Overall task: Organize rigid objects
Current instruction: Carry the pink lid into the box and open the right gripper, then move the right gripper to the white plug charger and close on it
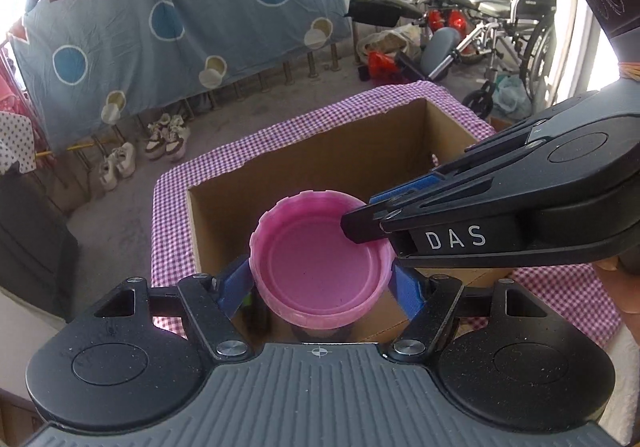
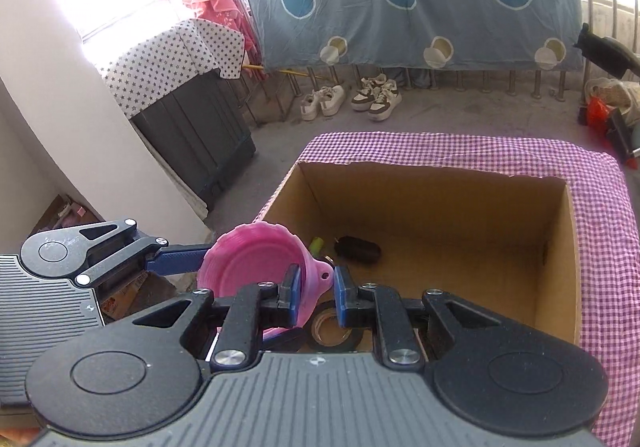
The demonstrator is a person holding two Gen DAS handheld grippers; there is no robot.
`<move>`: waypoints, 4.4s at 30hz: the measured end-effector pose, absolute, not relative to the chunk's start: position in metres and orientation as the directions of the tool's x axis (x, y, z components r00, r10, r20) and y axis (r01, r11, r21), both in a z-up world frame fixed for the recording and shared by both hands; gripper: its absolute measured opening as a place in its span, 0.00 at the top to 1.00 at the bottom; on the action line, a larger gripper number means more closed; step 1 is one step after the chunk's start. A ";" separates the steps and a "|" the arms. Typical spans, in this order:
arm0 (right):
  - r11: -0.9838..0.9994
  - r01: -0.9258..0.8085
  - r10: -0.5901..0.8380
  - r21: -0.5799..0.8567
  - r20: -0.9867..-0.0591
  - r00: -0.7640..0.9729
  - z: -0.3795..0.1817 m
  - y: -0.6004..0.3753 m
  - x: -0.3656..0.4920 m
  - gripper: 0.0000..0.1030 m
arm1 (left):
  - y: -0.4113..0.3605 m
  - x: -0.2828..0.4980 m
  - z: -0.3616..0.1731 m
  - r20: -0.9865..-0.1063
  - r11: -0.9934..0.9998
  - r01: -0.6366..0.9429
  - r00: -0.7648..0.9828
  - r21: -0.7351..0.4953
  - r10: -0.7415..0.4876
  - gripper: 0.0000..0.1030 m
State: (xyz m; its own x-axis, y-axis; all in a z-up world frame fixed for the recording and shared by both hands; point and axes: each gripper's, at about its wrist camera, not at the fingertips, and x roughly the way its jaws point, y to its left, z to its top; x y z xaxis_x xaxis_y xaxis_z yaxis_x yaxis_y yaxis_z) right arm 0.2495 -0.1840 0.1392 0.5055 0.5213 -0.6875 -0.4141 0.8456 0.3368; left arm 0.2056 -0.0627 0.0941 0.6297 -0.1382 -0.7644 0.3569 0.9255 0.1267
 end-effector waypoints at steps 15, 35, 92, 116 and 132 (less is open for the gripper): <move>0.869 -0.296 0.461 0.396 -0.865 0.196 0.023 -0.166 0.383 0.82 | -0.064 0.307 0.006 -0.954 0.921 0.388 0.288 0.039 -0.081 0.29; 0.887 -0.253 0.443 0.386 -0.865 0.236 0.018 -0.175 0.396 0.80 | -0.067 0.290 0.030 -0.942 0.931 0.364 0.322 0.037 -0.089 0.21; 0.797 -0.149 0.568 0.586 -0.641 0.517 -0.009 -0.261 0.174 0.77 | -0.130 0.089 -0.028 -0.707 0.892 0.433 0.671 0.130 -0.223 0.35; 0.775 -0.033 0.546 0.631 -0.643 0.536 -0.012 -0.328 0.140 0.77 | -0.161 0.067 -0.017 -0.678 0.812 0.573 0.642 0.112 -0.359 0.36; 0.746 -0.039 0.582 0.665 -0.622 0.524 -0.017 -0.330 0.143 0.75 | -0.175 0.102 -0.030 -0.695 0.827 0.552 0.635 0.104 -0.337 0.54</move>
State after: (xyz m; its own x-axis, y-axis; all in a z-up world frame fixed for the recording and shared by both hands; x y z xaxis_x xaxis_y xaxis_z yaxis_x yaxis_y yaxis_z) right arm 0.1430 -0.3296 -0.0173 0.5239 0.5818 -0.6221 -0.0386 0.7458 0.6651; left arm 0.1017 -0.1754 -0.0302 0.6351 -0.3365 -0.6953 0.5524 0.8271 0.1042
